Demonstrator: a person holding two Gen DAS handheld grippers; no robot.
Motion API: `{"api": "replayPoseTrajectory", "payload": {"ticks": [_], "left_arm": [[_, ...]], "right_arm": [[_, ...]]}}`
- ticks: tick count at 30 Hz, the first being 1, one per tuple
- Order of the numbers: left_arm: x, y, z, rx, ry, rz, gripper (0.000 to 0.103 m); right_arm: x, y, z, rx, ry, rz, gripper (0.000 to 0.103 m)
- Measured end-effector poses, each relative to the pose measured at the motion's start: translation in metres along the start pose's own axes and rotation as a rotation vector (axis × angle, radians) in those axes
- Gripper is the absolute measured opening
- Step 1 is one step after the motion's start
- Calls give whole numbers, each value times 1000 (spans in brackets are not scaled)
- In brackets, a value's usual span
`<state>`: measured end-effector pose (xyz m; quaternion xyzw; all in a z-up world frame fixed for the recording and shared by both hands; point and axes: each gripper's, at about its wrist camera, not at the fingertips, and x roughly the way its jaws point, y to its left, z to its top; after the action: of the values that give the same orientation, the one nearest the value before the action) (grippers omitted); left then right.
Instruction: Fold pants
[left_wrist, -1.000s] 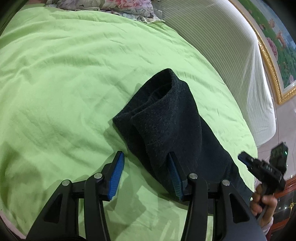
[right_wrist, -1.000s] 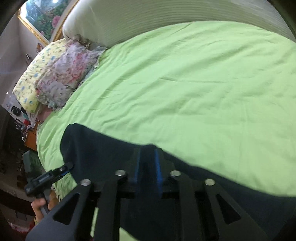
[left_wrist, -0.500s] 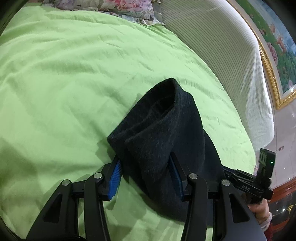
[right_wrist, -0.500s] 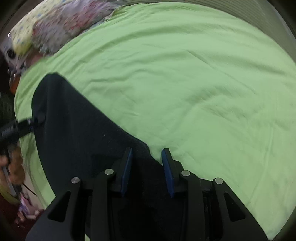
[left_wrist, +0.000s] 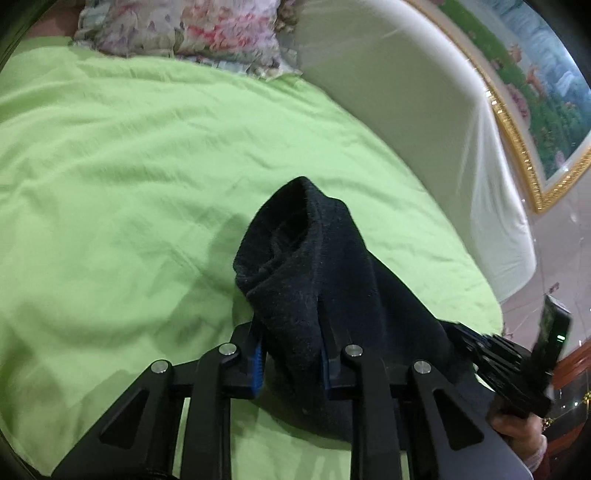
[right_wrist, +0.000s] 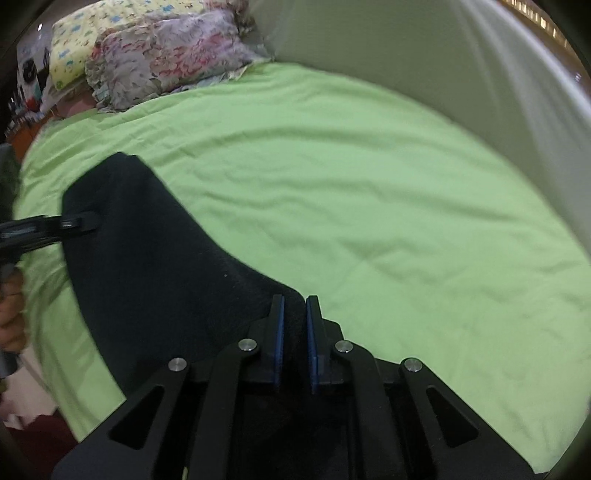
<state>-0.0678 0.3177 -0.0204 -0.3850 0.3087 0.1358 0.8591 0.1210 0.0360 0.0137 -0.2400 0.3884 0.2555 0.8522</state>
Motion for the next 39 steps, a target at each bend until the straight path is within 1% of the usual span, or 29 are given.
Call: {"api": "replayPoseTrajectory", "payload": {"ticks": [2, 3, 6, 10, 12, 14, 16, 19, 22, 24, 26, 27, 29, 33, 36, 39], "left_arm": [[-22, -3, -3, -4, -27, -30, 21], [-33, -6, -4, -3, -41, -49, 21], [-58, -14, -3, 24, -67, -77, 21], [-68, -11, 1, 23, -63, -99, 20], [-59, -9, 2, 49, -61, -70, 20], [-43, -4, 4, 52, -47, -48, 20], [-23, 1, 6, 67, -36, 0, 20], [0, 8, 9, 116, -33, 60, 21], [16, 11, 10, 174, -21, 106, 22], [22, 14, 8, 195, -3, 124, 24], [22, 18, 6, 193, 1, 120, 26], [21, 19, 6, 193, 3, 124, 29], [17, 19, 6, 198, -1, 135, 30], [3, 11, 6, 206, -18, 171, 33], [-17, 5, 5, 193, -73, 203, 35], [-35, 0, 6, 192, -101, 195, 36]], "right_arm": [[0, 6, 3, -20, -24, -59, 11], [1, 9, 6, -24, -30, -73, 11], [5, 9, 10, -3, -46, -85, 11], [19, 13, 16, 14, -49, -103, 10], [27, 15, 17, 20, -42, -111, 9], [37, 15, 16, 26, -34, -125, 9], [49, 14, 14, 34, -22, -133, 9], [60, 12, 10, 27, -16, -142, 9], [64, 13, 8, 39, -18, -145, 9], [66, 12, 8, 47, -12, -144, 11], [67, 8, 9, 66, -8, -141, 15], [66, 5, 10, 82, -8, -143, 18], [64, 0, 10, 116, -3, -149, 31], [47, -10, 9, 210, -12, -108, 33], [20, -20, -1, 286, -55, -91, 35], [0, -33, -17, 373, -77, -42, 36]]}}
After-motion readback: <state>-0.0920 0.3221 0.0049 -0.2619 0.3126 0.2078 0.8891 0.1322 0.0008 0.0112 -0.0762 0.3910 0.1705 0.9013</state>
